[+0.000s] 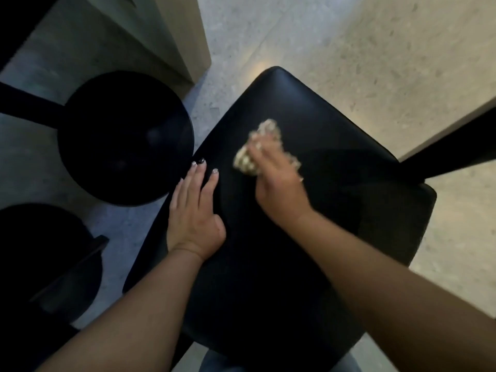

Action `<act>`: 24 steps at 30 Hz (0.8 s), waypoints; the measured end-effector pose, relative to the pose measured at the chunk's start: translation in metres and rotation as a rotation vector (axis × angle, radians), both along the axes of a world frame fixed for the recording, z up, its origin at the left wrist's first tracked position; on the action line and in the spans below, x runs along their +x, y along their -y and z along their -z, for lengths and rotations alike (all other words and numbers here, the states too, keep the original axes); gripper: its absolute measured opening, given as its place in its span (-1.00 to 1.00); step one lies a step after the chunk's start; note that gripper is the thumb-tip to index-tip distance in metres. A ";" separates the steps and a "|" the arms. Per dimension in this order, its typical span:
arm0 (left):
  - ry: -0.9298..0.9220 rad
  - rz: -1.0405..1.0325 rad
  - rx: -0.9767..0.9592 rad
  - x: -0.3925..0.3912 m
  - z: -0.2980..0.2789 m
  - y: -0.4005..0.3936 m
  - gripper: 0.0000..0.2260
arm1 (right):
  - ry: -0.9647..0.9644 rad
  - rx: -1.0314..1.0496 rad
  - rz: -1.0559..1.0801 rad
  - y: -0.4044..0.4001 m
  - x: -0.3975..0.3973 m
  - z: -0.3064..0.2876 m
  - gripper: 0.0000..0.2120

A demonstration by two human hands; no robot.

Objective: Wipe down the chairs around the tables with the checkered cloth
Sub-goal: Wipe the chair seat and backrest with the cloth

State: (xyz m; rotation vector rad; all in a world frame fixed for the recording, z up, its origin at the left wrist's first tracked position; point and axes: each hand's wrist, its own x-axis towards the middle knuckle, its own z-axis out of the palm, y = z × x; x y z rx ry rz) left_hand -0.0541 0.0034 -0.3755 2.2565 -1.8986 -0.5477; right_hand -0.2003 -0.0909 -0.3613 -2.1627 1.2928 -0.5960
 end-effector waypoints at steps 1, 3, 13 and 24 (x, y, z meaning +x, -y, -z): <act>0.002 0.005 -0.004 0.000 0.001 0.000 -0.23 | 0.018 0.000 0.101 0.023 -0.004 -0.002 -0.53; 0.002 0.010 -0.014 0.001 0.004 0.000 -0.26 | 0.070 0.014 0.309 0.078 -0.013 -0.006 -0.50; 0.010 0.016 -0.067 0.002 0.010 -0.001 -0.31 | -0.412 0.486 0.106 0.211 0.016 0.010 -0.71; 0.013 0.022 -0.068 0.004 0.008 0.000 -0.34 | -0.780 0.212 -0.685 0.135 0.114 0.008 -0.62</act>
